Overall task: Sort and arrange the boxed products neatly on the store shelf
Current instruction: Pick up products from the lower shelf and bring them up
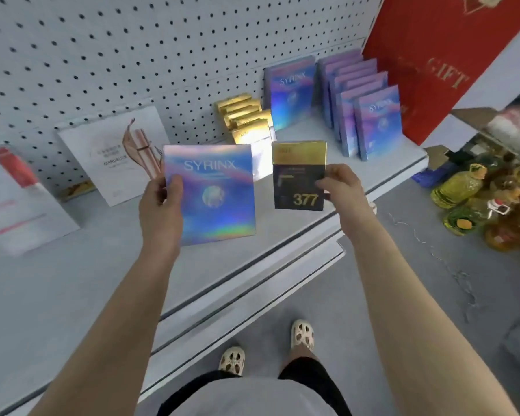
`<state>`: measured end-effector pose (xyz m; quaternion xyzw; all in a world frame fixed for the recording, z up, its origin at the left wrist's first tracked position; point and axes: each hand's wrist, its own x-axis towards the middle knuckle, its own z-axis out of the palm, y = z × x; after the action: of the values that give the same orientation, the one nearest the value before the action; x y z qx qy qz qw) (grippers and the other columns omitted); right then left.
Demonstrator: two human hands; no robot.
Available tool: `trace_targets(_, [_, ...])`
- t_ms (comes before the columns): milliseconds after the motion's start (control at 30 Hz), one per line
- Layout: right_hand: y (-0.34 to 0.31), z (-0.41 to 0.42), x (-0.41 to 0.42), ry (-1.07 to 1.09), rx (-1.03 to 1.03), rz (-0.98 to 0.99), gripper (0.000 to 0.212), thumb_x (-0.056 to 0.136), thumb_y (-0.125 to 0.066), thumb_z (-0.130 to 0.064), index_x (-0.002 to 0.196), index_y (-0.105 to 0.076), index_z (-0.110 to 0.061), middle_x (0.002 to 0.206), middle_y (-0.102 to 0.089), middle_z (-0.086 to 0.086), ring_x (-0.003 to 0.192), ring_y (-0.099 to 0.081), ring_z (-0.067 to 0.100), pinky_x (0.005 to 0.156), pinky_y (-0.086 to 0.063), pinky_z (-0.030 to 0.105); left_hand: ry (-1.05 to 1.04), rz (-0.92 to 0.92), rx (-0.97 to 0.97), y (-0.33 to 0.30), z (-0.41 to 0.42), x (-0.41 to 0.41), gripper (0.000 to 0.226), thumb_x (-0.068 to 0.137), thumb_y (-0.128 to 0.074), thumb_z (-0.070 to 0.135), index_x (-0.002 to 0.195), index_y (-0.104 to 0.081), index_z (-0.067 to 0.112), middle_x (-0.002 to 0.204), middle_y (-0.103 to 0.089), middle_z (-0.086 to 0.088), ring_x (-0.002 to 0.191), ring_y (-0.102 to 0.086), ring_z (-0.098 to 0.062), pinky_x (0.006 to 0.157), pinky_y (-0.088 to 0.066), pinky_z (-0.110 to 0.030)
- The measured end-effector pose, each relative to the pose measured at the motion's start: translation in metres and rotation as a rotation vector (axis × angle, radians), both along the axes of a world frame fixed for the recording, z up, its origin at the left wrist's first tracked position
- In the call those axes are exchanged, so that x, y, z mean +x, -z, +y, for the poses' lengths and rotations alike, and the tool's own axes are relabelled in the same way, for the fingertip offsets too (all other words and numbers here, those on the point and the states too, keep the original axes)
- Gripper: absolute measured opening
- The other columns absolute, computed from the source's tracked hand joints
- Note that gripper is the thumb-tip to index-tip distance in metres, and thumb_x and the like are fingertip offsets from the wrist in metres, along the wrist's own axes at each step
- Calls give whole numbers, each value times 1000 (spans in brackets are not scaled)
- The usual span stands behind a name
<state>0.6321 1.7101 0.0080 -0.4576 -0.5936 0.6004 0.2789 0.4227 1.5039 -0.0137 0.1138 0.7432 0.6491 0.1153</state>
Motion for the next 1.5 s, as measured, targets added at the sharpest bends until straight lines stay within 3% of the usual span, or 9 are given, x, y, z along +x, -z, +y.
trace_targets(133, [21, 64, -33, -248, 137, -30, 21, 88, -68, -11, 101, -56, -21, 88, -71, -4, 77, -68, 4, 67, -51, 21, -166, -7, -31, 10, 28, 2, 21, 90, -57, 42, 75, -55, 27, 72, -56, 11, 61, -50, 0, 61, -42, -23])
trace_targets(233, [33, 102, -52, -448, 190, -71, 53, 90, -63, -4, 133, -45, -29, 105, -69, 8, 88, -69, 20, 79, -56, 35, -288, -42, -30, 17, 43, 17, 26, 87, -55, 47, 73, -53, 25, 71, -53, 5, 68, -46, -14, 65, -40, -36])
trace_targets(433, [41, 143, -91, -756, 450, -218, 85, 91, -62, -4, 151, -19, -47, 105, -55, 3, 77, -66, 15, 70, -53, 25, -477, -68, -69, 21, 62, 51, 24, 88, -55, 46, 73, -55, 28, 67, -53, 12, 62, -45, -6, 63, -40, -33])
trace_targets(833, [38, 156, -127, -852, 676, -292, 70, 76, -79, -15, 130, -39, -35, 118, -53, 1, 80, -63, 9, 74, -55, 31, -494, -78, -70, 19, 71, 65, 21, 89, -55, 45, 80, -60, 27, 71, -59, 15, 60, -50, 2, 61, -41, -25])
trace_targets(1033, [31, 157, -124, -863, 712, -357, 73, 81, -73, -14, 142, -36, -30, 129, -45, 5, 106, -58, 20, 86, -52, 33, -423, -99, -57, 18, 74, 63, 23, 88, -55, 48, 81, -61, 27, 72, -61, 16, 66, -52, -4, 64, -42, -26])
trace_targets(1167, [13, 155, -114, -682, 792, -240, 61, 85, -55, 1, 141, -45, -22, 127, -50, 3, 117, -53, 20, 93, -42, 25, -372, -105, -31, 16, 80, 62, 25, 85, -56, 49, 78, -60, 26, 71, -59, 14, 67, -50, -7, 66, -41, -29])
trace_targets(1267, [-6, 144, -105, -579, 826, -72, 41, 91, -52, -3, 129, -58, -16, 119, -61, 1, 101, -59, 12, 90, -49, 28, -310, -96, -37, 13, 90, 65, 25, 84, -55, 50, 80, -61, 26, 71, -61, 15, 67, -52, -8, 66, -42, -30])
trace_targets(1400, [-26, 130, -96, -829, 825, -59, 27, 94, -62, -27, 120, -66, -17, 115, -68, -3, 103, -63, 13, 92, -51, 32, -182, -99, -42, 7, 116, 75, 25, 85, -56, 46, 89, -64, 23, 85, -68, 5, 78, -61, -15, 72, -50, -42])
trace_targets(1500, [-34, 139, -93, -1005, 754, -134, 32, 87, -72, -35, 117, -67, -24, 105, -68, -12, 98, -63, 10, 87, -47, 22, -114, -85, -18, -1, 144, 83, 26, 85, -56, 44, 92, -64, 20, 86, -68, 3, 79, -61, -14, 74, -51, -37])
